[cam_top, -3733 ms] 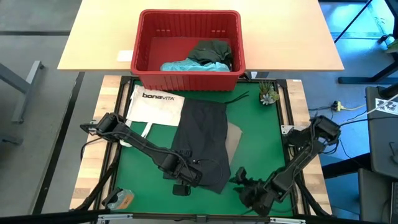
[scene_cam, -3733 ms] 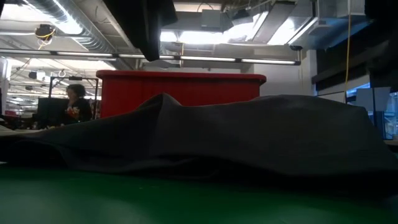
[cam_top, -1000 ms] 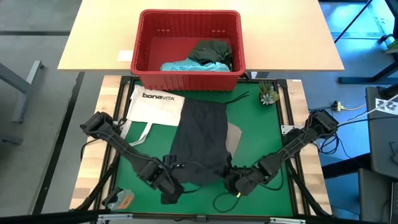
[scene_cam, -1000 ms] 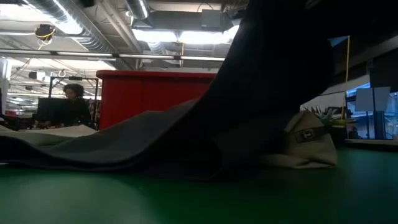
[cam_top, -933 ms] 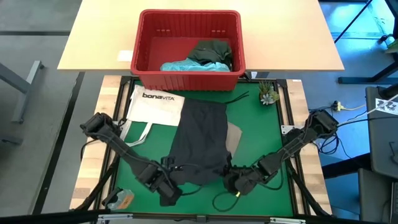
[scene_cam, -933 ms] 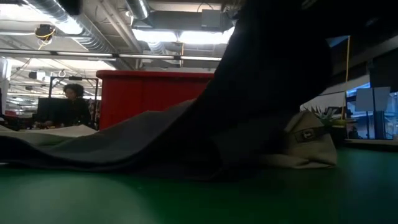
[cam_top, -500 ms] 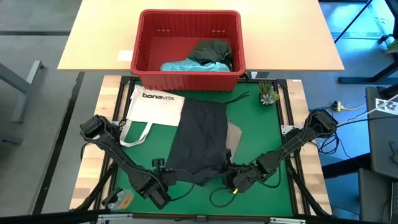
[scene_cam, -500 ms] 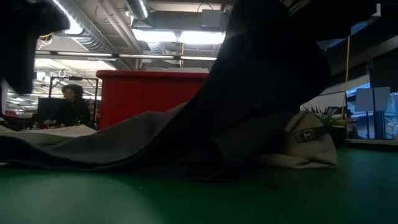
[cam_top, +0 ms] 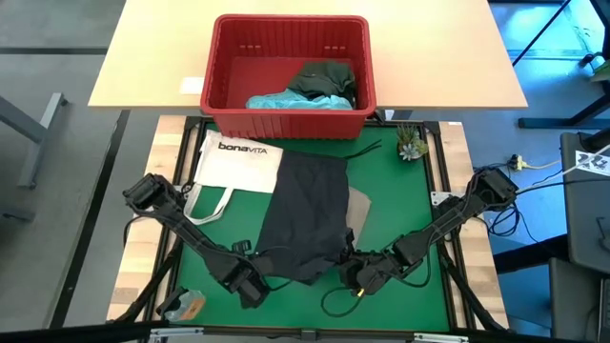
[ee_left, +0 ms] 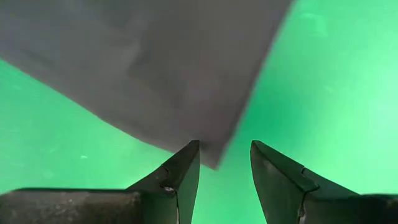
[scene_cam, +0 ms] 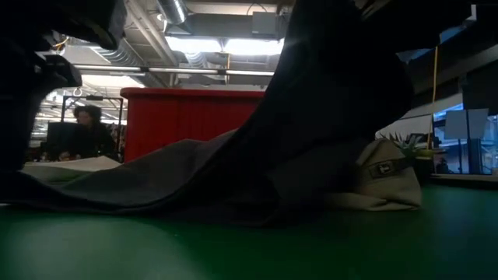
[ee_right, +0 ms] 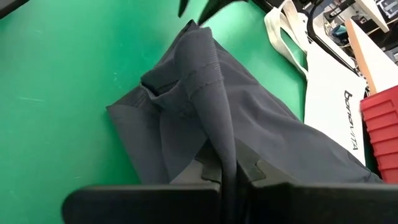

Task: Fold Laundry from Bin
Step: Fold the black shorts from the red laundry bin

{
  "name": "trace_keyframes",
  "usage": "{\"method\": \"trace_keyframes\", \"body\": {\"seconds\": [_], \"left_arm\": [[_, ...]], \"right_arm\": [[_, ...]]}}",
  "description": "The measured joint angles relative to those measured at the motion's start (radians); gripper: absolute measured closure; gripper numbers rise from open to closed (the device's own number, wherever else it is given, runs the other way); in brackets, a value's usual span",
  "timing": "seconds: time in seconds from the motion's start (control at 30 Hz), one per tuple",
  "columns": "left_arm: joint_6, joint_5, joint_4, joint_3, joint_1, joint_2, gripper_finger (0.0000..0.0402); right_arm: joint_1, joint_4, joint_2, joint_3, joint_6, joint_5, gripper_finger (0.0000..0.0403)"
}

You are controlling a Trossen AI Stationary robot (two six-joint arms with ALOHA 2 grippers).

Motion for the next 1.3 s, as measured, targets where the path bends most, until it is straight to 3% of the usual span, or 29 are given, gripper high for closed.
{"method": "trace_keyframes", "body": {"seconds": [0.37, 0.47, 0.6, 0.67, 0.83, 1.0, 1.3], "left_arm": [[0.003, -0.021, 0.057, -0.073, 0.002, 0.0, 0.0271], [0.003, -0.029, 0.059, -0.071, 0.002, 0.0, 0.0305], [0.003, -0.03, 0.057, -0.071, 0.005, -0.001, 0.0383], [0.008, -0.03, 0.05, -0.069, 0.005, -0.008, 0.0393], [0.055, -0.046, -0.062, -0.009, 0.016, -0.062, 0.0399], [0.083, -0.16, -0.165, 0.023, 0.052, -0.138, 0.04], [0.346, -0.301, -0.191, 0.023, 0.231, -0.191, 0.0401]], "right_arm": [[0.0, -0.003, 0.0, 0.0, 0.0, -0.007, 0.0402], [0.0, -0.003, 0.0, 0.001, 0.0, -0.007, 0.0402], [0.0, -0.005, 0.0, 0.001, 0.01, -0.006, 0.0402], [0.0, -0.007, 0.0, 0.001, 0.024, 0.006, 0.0402], [0.0, -0.016, -0.035, 0.001, 0.029, 0.079, 0.0402], [-0.007, -0.071, -0.086, 0.002, 0.078, 0.188, 0.0402], [-0.051, -0.228, -0.127, 0.002, 0.206, 0.377, 0.0402]]}}
